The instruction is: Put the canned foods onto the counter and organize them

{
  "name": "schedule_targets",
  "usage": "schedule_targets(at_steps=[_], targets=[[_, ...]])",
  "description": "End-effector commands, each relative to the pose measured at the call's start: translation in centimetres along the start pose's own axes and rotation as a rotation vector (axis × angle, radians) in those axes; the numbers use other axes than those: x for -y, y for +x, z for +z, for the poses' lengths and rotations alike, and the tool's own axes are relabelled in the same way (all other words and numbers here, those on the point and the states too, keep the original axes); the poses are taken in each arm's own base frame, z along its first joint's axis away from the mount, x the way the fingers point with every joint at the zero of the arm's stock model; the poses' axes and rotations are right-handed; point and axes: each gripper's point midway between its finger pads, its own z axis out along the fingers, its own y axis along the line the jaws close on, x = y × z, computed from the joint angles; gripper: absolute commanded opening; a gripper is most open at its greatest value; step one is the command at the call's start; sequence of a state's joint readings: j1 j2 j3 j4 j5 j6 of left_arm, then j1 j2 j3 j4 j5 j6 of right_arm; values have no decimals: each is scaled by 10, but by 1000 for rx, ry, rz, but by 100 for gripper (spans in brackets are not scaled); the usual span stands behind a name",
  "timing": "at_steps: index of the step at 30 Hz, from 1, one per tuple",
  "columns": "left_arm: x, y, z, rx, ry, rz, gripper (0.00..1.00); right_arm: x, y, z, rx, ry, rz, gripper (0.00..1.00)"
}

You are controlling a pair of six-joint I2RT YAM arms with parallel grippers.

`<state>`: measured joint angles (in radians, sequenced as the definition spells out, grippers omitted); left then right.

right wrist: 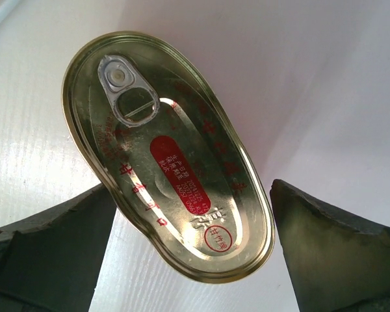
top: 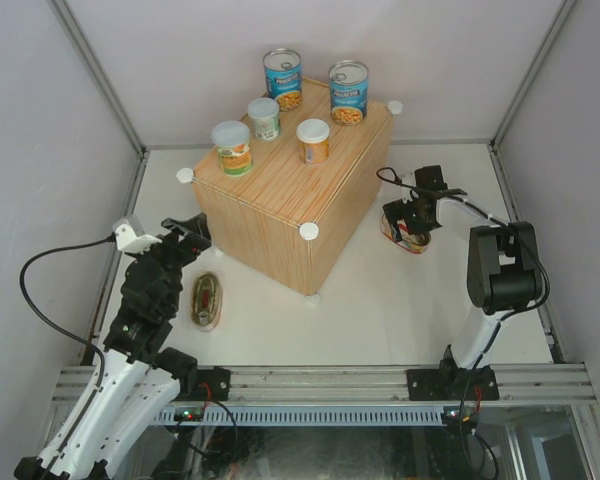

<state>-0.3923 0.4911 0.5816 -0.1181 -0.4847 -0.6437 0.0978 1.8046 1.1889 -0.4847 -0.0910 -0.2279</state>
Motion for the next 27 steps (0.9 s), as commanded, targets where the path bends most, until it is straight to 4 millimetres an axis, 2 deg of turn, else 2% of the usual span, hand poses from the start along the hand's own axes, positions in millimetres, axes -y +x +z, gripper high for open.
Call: schedule_targets(at_steps=[1, 4, 10, 12, 21, 27], targets=[[3, -2, 3, 14, 25, -3, 94, 5, -18, -3, 47, -8, 15, 99], [3, -2, 4, 14, 26, -2, 94, 3, -17, -2, 44, -13, 25, 98], [2, 0, 5, 11, 26, -7, 94, 2, -13, -1, 28, -15, 54, 87], [4, 0, 6, 9, 31, -10, 94, 0, -13, -2, 27, -18, 63, 79], [7, 8, 11, -8, 46, -33, 94, -2, -6, -9, -3, 1, 136, 33], [7, 10, 9, -13, 50, -61, 93, -6, -3, -19, -4, 22, 180, 11]])
